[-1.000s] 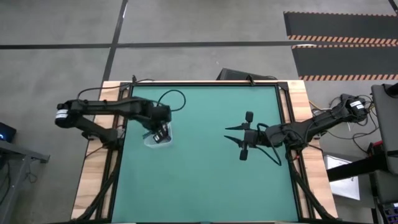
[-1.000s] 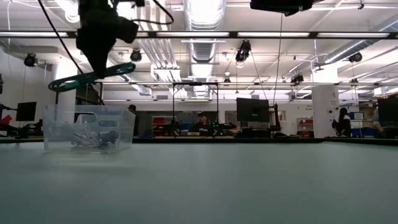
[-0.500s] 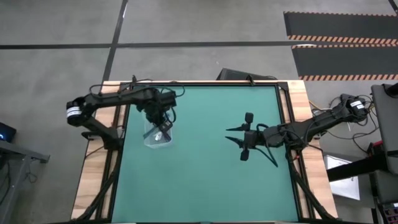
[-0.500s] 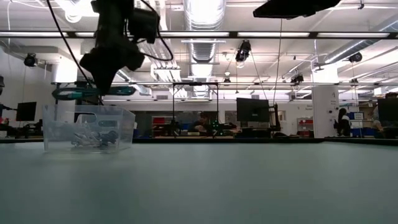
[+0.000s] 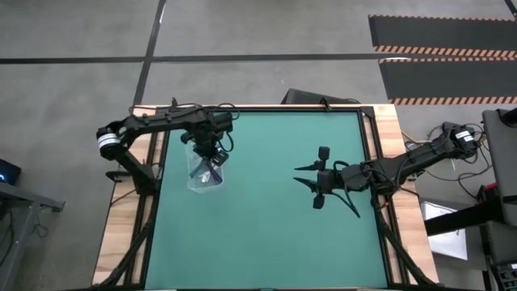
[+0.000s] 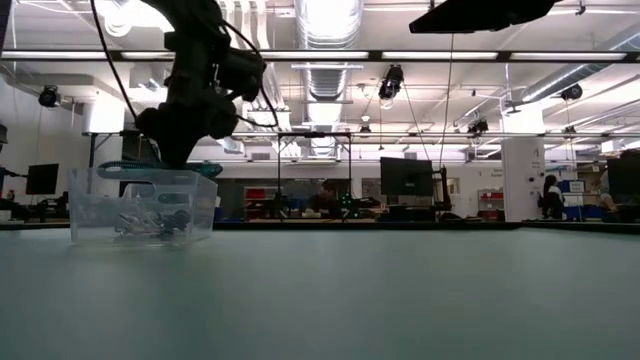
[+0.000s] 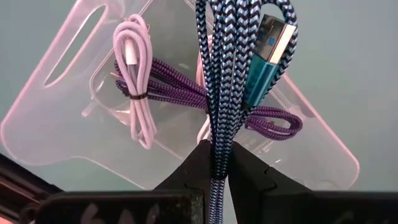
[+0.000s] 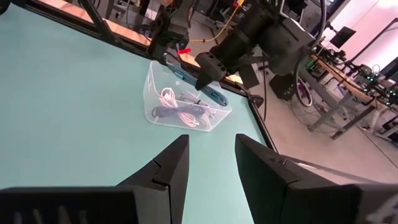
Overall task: Pick and place USB-C Cables
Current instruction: Put the blue charger cable into the transparent bin
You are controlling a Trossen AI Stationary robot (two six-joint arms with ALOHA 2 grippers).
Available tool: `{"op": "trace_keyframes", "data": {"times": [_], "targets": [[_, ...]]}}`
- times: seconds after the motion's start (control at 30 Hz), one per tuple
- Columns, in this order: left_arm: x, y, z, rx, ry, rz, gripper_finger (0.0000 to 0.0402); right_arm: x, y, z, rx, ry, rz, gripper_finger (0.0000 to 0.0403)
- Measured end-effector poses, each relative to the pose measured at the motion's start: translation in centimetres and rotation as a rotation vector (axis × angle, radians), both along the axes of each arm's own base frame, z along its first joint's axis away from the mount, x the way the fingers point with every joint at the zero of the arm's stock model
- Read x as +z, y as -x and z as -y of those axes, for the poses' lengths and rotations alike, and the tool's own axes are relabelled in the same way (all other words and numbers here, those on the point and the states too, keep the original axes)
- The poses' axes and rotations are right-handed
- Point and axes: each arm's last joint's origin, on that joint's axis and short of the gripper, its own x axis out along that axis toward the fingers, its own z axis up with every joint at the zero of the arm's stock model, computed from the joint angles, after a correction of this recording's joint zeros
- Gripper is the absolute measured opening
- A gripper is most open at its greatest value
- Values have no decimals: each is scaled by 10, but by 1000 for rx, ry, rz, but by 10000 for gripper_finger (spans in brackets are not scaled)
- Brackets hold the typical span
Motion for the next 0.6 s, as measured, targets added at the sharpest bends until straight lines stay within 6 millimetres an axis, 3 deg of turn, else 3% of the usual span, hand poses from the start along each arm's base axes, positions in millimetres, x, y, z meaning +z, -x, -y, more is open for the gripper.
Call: {"op": "trace_keyframes", "data": {"times": [0.6], "targets": [[-18, 5, -3, -9, 25, -65, 22, -1, 0, 0, 0, 3, -13, 121]]}}
